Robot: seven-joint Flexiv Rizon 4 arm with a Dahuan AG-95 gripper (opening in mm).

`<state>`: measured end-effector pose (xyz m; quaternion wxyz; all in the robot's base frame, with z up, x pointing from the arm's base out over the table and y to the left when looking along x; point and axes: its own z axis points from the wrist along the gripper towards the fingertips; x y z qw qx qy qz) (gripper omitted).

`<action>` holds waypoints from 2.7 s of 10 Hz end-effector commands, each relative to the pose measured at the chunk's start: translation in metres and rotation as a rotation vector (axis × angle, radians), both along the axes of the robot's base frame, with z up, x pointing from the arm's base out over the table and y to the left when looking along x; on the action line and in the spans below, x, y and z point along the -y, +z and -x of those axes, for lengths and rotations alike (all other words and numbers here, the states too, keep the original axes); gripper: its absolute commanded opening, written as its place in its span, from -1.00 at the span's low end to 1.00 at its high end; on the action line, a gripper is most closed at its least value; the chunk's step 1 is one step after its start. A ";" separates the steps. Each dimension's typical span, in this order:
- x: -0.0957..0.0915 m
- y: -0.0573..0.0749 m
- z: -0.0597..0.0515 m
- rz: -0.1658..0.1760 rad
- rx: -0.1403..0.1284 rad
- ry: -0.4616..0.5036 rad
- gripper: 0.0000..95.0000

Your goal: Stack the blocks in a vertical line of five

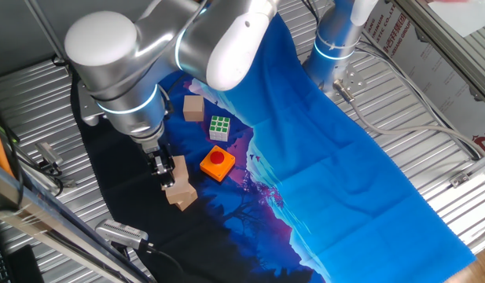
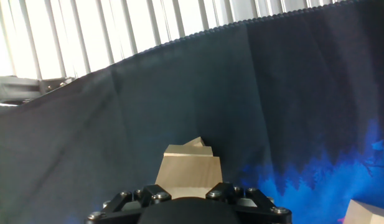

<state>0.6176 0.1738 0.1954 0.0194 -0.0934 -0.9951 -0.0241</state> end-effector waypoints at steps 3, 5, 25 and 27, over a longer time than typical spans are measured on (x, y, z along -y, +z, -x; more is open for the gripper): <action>0.003 -0.005 0.004 0.000 0.006 0.006 -1.00; 0.003 -0.005 0.004 0.000 0.010 0.018 -1.00; 0.011 -0.001 0.000 -0.008 0.031 0.071 -1.00; 0.011 -0.001 0.000 -0.009 -0.017 0.072 -1.00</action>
